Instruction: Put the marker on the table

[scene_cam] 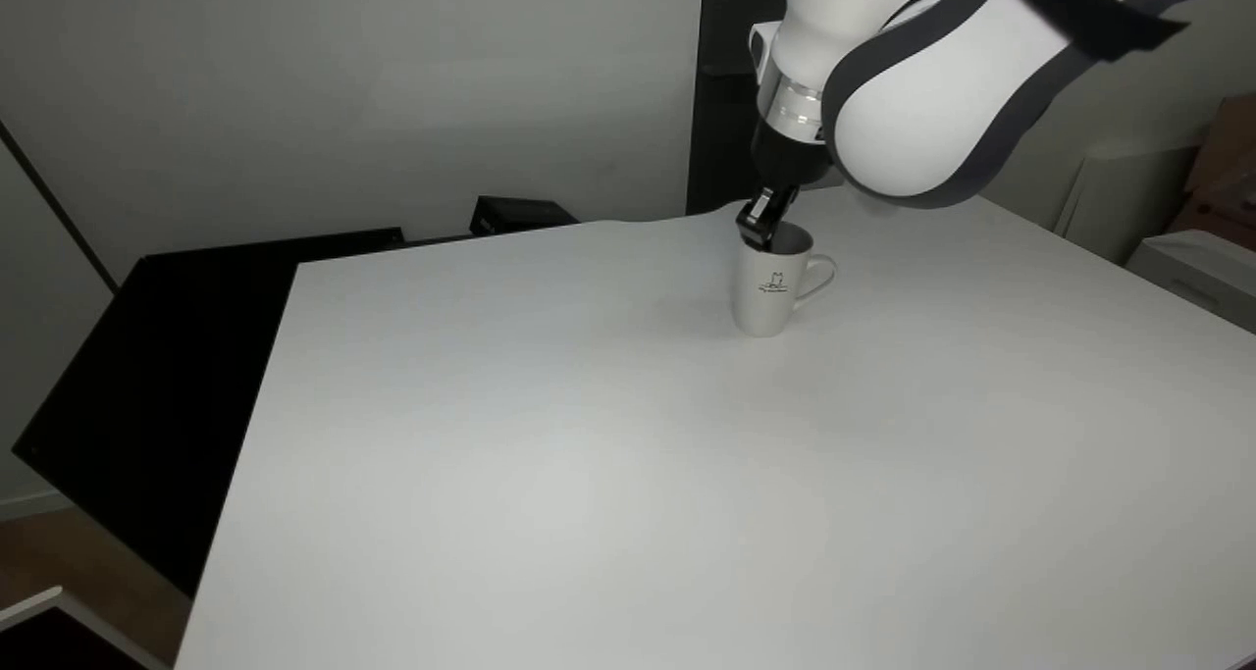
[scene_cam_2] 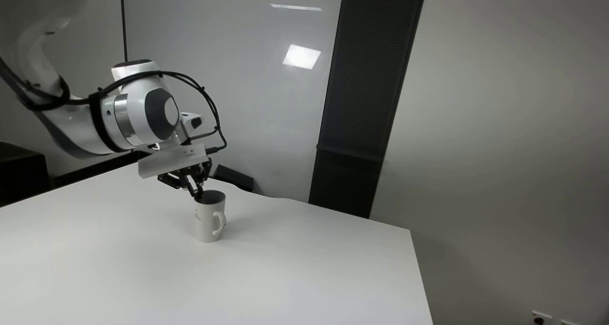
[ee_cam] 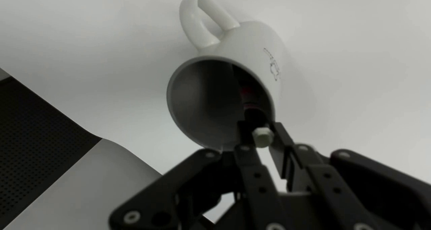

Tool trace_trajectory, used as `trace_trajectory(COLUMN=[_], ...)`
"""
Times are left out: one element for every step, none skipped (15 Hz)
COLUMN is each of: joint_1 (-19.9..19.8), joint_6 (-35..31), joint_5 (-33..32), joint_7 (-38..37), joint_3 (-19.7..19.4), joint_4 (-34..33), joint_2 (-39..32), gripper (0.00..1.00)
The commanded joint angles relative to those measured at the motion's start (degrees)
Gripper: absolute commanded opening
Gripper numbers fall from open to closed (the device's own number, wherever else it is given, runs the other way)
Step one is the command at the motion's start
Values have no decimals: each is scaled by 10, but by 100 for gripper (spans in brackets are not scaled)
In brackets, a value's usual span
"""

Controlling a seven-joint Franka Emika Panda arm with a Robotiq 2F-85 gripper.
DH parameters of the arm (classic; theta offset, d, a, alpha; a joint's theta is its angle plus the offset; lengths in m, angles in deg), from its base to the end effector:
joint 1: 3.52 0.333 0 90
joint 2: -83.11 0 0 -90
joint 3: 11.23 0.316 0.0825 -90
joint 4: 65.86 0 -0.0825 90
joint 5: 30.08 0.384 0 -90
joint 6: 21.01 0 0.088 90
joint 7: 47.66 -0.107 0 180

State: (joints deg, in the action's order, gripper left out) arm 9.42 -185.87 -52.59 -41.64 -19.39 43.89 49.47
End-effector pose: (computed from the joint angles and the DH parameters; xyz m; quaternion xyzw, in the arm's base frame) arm 0.6519 0.0833 0.2231 0.9343 0.2830 0.1780 0.1232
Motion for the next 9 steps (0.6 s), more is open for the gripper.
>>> trace_trajectory(joint_1=[12, 11, 16, 16, 16, 17, 13, 8, 5], joint_6=[11, 16, 22, 29, 42, 58, 78, 95, 112], joint_5=[-12, -9, -12, -12, -12, -13, -9, -6, -7], joint_7=[-28, -29, -34, -34, -36, -39, -39, -37, -39], joint_3=[-17, -17, -23, -23, -25, -27, -24, -19, -18], joint_4=[-30, -37, -46, -54, -64, -75, -87, -97, -107], joint_2=[0, 1, 3, 4, 7, 10, 15, 20, 26], gripper=[7, 7, 7, 7, 7, 7, 7, 7, 7])
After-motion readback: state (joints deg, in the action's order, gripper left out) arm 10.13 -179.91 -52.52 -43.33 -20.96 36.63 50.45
